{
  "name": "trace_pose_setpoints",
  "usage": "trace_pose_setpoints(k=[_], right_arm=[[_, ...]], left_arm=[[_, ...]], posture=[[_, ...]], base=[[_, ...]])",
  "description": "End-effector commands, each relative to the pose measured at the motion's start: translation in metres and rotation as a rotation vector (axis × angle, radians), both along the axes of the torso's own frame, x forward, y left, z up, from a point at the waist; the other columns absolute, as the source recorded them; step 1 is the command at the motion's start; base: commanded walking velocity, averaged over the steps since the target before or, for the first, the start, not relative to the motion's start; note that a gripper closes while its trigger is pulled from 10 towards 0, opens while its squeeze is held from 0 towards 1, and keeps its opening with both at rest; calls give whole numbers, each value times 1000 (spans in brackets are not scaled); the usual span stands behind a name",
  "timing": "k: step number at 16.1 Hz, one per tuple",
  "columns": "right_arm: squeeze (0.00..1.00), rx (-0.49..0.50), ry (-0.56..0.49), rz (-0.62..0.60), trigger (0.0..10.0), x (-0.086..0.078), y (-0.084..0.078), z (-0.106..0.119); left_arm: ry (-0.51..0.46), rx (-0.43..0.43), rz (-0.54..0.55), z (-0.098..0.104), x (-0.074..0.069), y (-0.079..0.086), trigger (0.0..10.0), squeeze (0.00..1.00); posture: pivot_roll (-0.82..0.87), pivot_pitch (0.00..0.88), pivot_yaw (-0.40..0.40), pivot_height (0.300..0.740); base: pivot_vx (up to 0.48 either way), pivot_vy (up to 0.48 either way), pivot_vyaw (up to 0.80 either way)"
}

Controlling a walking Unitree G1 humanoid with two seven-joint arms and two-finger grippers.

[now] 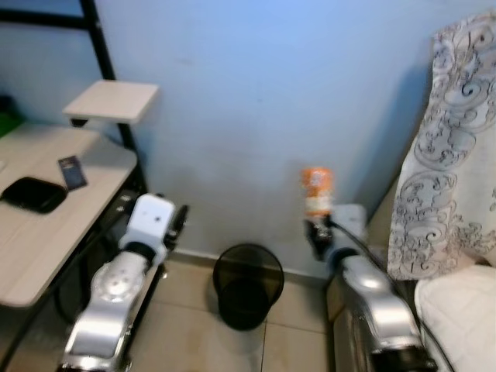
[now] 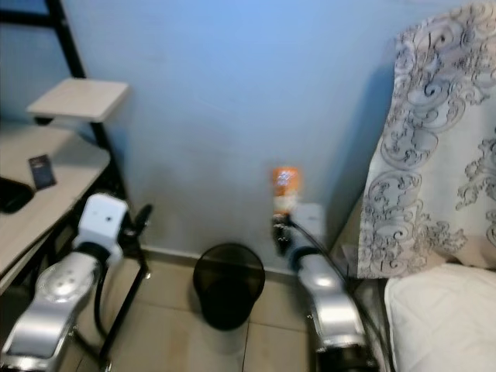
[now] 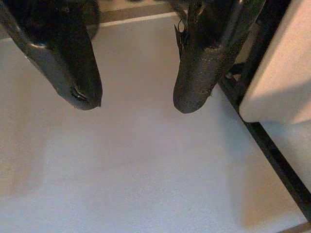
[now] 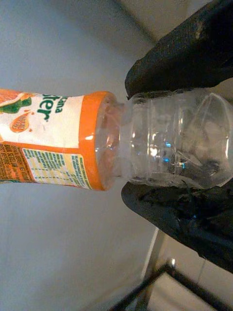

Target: Clean up the room

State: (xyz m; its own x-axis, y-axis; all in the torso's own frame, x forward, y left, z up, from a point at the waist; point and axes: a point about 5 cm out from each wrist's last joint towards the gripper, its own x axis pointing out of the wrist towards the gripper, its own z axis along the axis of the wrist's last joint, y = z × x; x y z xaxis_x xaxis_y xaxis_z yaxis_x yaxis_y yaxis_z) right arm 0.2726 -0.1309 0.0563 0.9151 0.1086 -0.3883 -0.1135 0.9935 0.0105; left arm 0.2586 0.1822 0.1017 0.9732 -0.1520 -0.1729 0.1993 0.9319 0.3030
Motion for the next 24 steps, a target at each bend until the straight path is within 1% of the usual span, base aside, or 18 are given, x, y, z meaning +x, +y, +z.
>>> trace_pose_setpoints(k=[1,7,10,12,14,15,17,20,21,22,24], right_arm=[[0,-29,1,-35,10000,1,-15,2],[0,-52,69,10,10000,-2,-11,-8],[0,-82,93,26,10000,-3,-14,-11],[0,-81,99,30,10000,-4,-15,-12],[0,-68,129,55,10000,-6,-17,-14],[0,-66,180,120,10000,-8,-17,-18],[0,-114,219,214,10000,-9,-19,-23],[0,-178,258,254,10000,-4,-24,-26],[0,-204,266,292,10000,-1,-23,-27],[0,-237,274,358,10000,-1,-19,-29],[0,-288,315,476,10000,-4,-13,-37]], left_arm=[[-10,-8,-35,2,1,-8,10000,0],[2,6,-49,0,0,-7,10000,0],[18,30,-75,-2,-2,-6,10000,0],[18,33,-78,-2,-1,-5,10000,0],[14,40,-78,-1,-1,-4,10000,0],[23,42,-92,-2,0,-5,10000,0],[42,70,-126,-4,1,-6,10000,0],[60,97,-148,-6,4,-5,10000,0],[63,114,-155,-7,7,-4,10000,0],[65,123,-168,-7,9,-5,10000,0],[79,140,-198,-8,12,-5,10000,0]], posture=[[46,0,-29,740],[57,0,-34,740],[50,0,-26,740],[47,0,-23,740],[47,0,-21,740],[45,0,-18,740],[41,0,-13,740],[30,0,-3,740],[29,0,-2,740],[32,0,-5,740],[37,0,-10,740]], base=[[311,0,0],[308,0,0],[309,0,0],[306,0,0],[309,0,0],[307,0,0],[311,0,0],[307,0,0],[307,0,0],[307,0,0],[306,0,0]])
